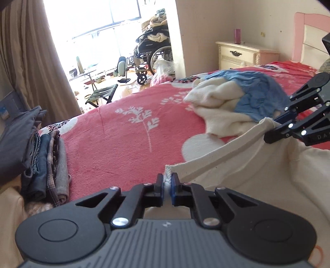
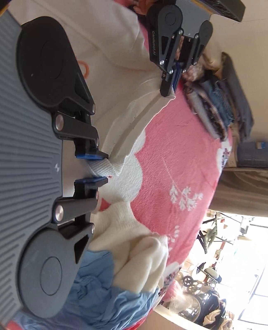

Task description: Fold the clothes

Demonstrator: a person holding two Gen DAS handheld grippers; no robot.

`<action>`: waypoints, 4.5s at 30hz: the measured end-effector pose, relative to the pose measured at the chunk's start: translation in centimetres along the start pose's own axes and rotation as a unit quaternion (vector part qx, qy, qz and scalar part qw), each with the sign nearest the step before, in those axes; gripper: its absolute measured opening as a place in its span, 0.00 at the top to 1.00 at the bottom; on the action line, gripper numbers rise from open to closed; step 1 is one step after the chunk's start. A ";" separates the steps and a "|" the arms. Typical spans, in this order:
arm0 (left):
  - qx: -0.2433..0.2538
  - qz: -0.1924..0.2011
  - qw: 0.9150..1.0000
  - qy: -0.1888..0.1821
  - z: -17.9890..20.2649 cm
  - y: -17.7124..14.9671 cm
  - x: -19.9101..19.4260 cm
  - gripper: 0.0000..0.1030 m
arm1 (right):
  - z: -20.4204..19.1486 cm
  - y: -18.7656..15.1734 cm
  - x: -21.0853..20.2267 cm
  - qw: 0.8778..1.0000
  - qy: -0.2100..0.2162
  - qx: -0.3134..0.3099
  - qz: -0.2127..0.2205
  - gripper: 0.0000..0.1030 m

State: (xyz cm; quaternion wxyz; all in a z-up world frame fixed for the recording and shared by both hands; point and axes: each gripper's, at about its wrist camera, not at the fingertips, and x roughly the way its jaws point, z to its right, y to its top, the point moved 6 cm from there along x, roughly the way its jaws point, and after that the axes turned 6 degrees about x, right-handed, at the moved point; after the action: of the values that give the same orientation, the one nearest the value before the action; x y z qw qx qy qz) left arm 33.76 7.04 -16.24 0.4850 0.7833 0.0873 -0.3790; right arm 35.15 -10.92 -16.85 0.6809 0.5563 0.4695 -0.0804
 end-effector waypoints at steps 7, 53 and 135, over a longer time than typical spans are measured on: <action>-0.004 0.014 0.999 -0.038 3.9 -2.5 -9.4 0.93 | -4.1 -3.9 -7.3 0.999 0.007 0.025 0.032 0.86; -0.001 -0.162 0.970 -0.179 21.7 -25.2 -28.4 0.63 | -19.3 -30.4 -23.2 0.967 0.052 0.183 -0.171 0.77; -0.252 -0.163 0.943 -0.141 18.7 -26.4 -22.4 0.53 | -10.8 -34.2 -38.9 0.904 -0.359 0.220 -0.075 0.88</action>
State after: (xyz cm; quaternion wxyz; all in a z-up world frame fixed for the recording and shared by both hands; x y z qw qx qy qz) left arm -4.70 10.37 -23.91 0.6057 0.5490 0.2368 -0.5250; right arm -13.65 -30.58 -11.14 0.6559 0.5885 0.2039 -0.4265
